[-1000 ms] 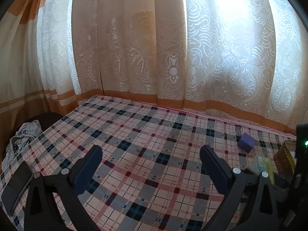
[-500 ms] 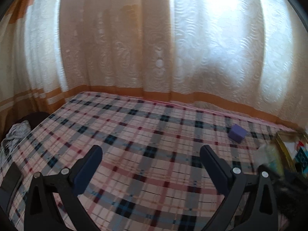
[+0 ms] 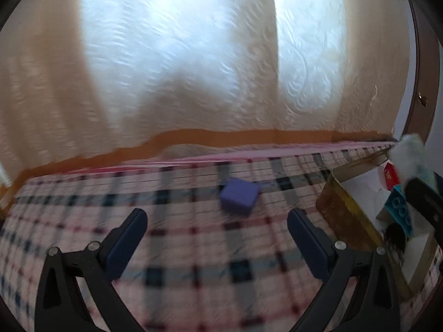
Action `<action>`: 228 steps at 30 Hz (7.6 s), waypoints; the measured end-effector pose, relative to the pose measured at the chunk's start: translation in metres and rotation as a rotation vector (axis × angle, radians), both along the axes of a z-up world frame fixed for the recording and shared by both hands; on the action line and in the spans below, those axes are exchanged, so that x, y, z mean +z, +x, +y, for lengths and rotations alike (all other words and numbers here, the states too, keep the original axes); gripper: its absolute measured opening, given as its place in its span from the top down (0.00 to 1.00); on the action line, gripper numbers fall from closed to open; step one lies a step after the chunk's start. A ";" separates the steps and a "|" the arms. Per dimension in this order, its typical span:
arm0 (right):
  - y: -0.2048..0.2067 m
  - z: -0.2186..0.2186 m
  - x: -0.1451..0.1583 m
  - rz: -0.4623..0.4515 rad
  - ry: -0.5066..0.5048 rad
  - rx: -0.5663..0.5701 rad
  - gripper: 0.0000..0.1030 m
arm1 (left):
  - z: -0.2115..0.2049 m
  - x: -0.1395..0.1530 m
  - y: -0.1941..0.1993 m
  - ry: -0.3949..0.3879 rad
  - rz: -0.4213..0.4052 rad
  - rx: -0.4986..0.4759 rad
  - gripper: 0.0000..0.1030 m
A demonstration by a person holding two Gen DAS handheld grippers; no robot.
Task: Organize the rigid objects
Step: 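Grasp the green-labelled floss case with the right gripper while the left grasps the purple cube, then carry the floss case over the gold tray with the right gripper while the left carries the purple cube, then lower the purple cube onto the blue block with the left gripper while the right lowers the floss case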
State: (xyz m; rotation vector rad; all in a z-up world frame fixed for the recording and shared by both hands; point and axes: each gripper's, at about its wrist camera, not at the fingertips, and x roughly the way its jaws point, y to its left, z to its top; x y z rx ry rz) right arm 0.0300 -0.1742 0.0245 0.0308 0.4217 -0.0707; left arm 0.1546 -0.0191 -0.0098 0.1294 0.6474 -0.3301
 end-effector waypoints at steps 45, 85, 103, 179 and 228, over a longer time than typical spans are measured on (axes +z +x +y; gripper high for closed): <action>-0.012 -0.019 0.001 -0.027 0.087 0.001 0.45 | -0.008 0.016 -0.099 -0.047 -0.155 0.318 0.62; -0.068 -0.090 0.008 -0.107 0.098 0.029 0.45 | -0.042 0.040 -0.143 -0.234 -0.239 0.168 0.62; -0.087 -0.182 0.013 -0.139 0.140 -0.163 0.45 | -0.110 0.041 -0.150 -0.194 -0.237 0.069 0.62; -0.007 -0.184 -0.032 0.173 0.089 -0.073 0.45 | -0.201 0.013 -0.108 -0.025 -0.076 0.038 0.62; -0.068 -0.192 -0.005 -0.118 0.090 -0.232 0.22 | -0.205 0.012 -0.114 0.024 -0.138 0.056 0.62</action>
